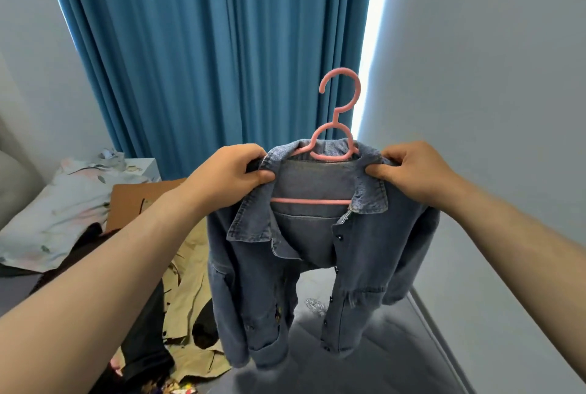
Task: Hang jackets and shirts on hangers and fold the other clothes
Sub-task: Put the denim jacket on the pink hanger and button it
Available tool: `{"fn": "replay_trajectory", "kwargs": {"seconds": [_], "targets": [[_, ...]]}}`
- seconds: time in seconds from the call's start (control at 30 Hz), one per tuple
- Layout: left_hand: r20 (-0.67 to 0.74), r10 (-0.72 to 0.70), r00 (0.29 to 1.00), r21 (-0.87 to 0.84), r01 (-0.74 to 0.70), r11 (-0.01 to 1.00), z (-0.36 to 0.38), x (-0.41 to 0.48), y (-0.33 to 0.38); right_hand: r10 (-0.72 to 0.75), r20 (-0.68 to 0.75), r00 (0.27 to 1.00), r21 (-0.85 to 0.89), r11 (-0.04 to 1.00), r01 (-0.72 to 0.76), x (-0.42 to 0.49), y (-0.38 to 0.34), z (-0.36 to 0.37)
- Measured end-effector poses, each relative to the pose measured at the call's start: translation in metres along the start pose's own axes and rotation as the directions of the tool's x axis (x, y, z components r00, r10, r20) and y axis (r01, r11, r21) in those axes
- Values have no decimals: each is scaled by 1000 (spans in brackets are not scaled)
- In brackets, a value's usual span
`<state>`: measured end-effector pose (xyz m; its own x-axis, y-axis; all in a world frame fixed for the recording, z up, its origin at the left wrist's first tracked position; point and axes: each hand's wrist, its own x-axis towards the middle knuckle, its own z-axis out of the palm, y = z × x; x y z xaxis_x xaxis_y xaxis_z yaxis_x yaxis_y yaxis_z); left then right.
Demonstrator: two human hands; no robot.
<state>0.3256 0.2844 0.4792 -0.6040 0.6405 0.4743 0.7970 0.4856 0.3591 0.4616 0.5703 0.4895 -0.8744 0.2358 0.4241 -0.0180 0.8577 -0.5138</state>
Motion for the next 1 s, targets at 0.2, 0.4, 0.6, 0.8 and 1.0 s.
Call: {"fn": "replay_trajectory", "kwargs": {"seconds": [0.2,0.4,0.6,0.8,1.0], "targets": [[118,27,993,-114,-14,993,-10,-18,28,14,67,998,-61,998,-10,-26,-6,-33],[287,10,958,-119,25,993,10,-15,33,68,189,980,-62,996,-57,-32,21,-31],[376,-116,919,-123,174,977,104,0,2,185,294,938,-48,983,-179,-17,100,25],[360,-323,875,31,335,942,243,-9,-46,287,339,896,-192,953,-232,-15,213,128],[267,-600,754,153,582,799,392,-15,-109,431,309,848,-212,900,-380,-19,311,265]]}}
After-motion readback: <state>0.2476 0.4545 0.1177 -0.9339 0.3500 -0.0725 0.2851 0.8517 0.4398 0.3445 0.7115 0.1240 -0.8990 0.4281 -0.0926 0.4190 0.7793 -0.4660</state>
